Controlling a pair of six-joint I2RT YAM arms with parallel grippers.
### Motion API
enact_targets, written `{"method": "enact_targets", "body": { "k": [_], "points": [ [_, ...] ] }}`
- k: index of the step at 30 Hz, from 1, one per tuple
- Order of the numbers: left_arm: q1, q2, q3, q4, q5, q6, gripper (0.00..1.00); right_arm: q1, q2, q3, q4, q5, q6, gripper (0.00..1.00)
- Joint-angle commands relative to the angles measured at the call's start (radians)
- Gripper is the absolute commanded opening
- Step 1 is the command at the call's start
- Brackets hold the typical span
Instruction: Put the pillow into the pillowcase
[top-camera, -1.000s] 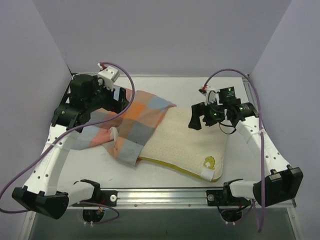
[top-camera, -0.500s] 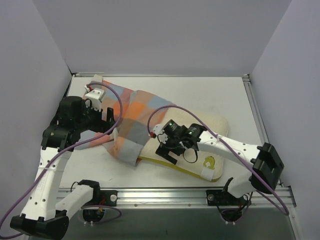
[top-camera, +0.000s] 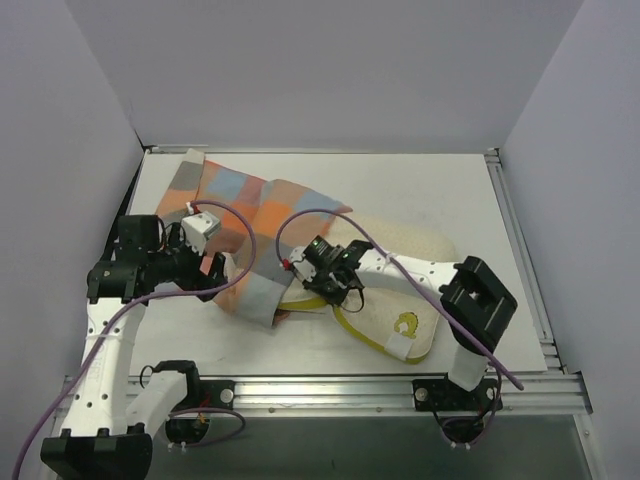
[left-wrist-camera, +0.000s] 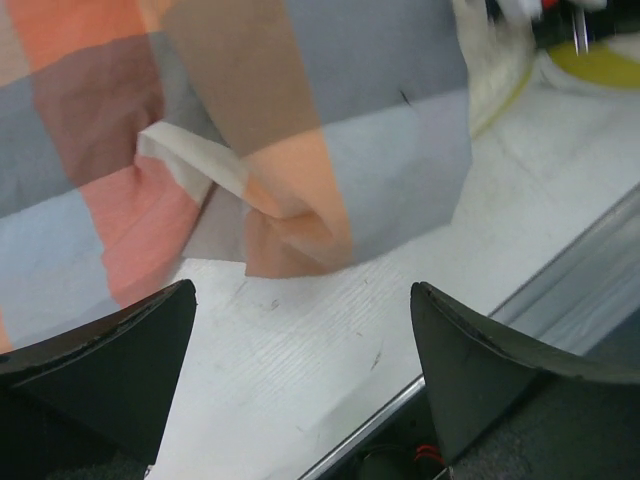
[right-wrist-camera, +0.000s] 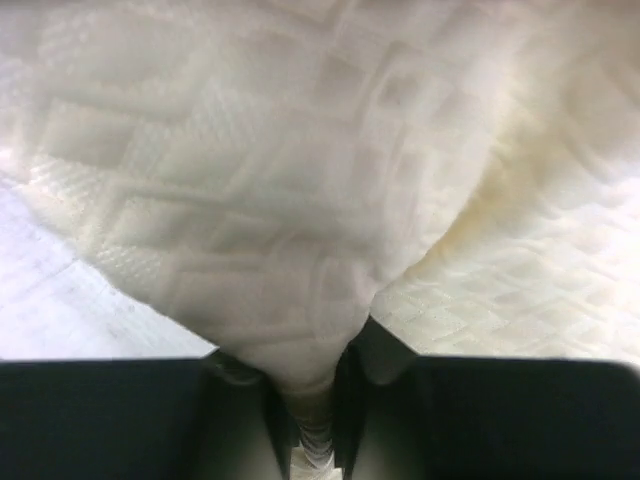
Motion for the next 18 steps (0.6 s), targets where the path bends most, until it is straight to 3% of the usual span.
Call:
{"method": "enact_targets", "body": {
  "k": [1,2,4,8,11,13,18],
  "points": [
    [-0.002,0.04,0.049,-0.145,0.21,0.32,0.96,-0.092,-0.103,0.033,0.006,-0.202,0.025,0.0],
    [-0.011,0.04,0.051,-0.242,0.222,0.485,0.95,-0.105,-0.113,0.042,0.006,-0.232,0.029,0.0],
    [-0.072,-0.007,0.009,-0.292,0.172,0.66,0.93,-0.143,-0.134,0.077,0.006,-0.338,0.046,0.0],
    [-0.281,-0.141,-0.096,-0.267,0.066,0.897,0.93,-0.162,-0.13,0.099,-0.008,-0.43,0.052,0.0],
    [-0.456,-0.155,-0.132,-0.195,0.028,1.013,0.93,-0.163,-0.12,0.092,-0.015,-0.47,0.055,0.0],
    [-0.602,-0.059,-0.114,-0.187,0.012,1.014,0.93,-0.163,-0.105,0.09,-0.024,-0.487,0.06,0.0],
    [-0.881,0.175,-0.011,-0.07,-0.208,0.879,0.85,-0.168,-0.102,0.067,-0.032,-0.507,0.068,0.0]
  ]
}}
